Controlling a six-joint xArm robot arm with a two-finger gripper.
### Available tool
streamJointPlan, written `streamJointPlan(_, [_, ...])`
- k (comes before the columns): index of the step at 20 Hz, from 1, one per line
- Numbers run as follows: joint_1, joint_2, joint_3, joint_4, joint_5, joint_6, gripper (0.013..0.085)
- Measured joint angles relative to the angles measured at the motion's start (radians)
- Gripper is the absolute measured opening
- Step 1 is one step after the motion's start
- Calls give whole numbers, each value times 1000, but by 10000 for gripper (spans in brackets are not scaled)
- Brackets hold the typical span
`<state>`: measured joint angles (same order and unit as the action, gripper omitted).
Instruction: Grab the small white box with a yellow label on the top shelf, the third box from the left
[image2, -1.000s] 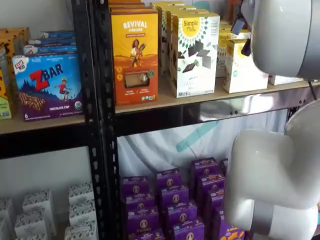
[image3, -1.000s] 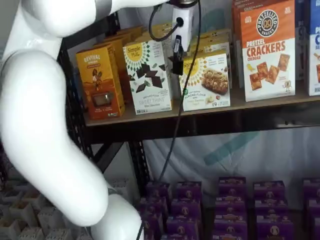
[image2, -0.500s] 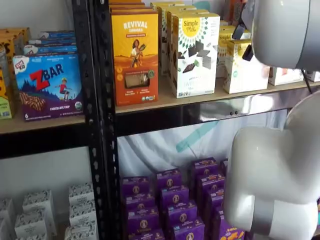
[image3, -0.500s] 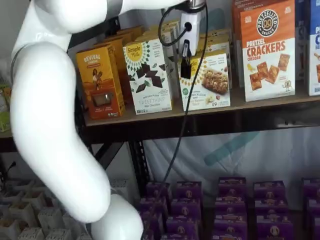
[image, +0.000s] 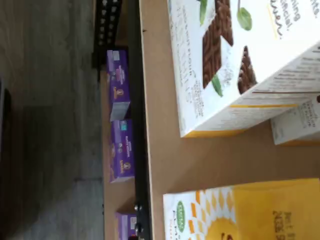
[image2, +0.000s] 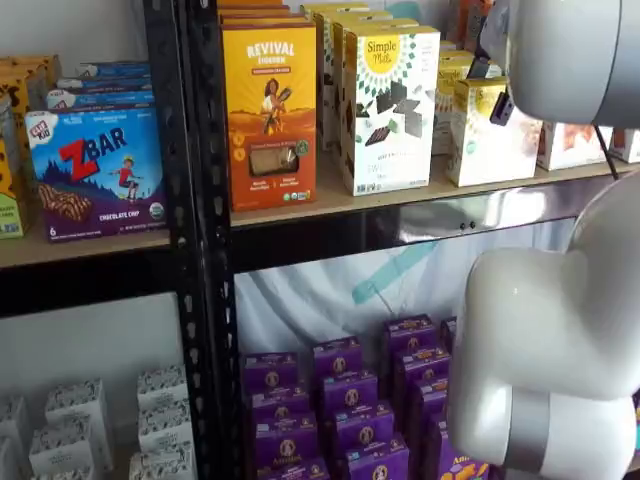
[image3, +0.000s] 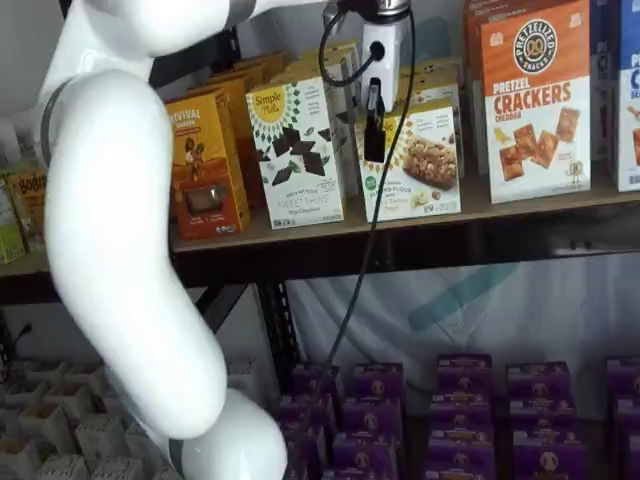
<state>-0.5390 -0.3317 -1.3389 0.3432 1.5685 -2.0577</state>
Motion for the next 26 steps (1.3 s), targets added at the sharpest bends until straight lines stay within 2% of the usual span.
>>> streamJointPlan(2, [12, 5, -8, -24, 9, 8, 850])
streamJointPlan(7, [63, 31, -43, -120, 53, 46, 850])
streamJointPlan(16, [107, 73, -89, -175, 84, 83, 850])
streamJointPlan(20, [113, 86, -103, -177, 93, 89, 850])
streamJointPlan(26, [117, 91, -108, -169, 88, 95, 690])
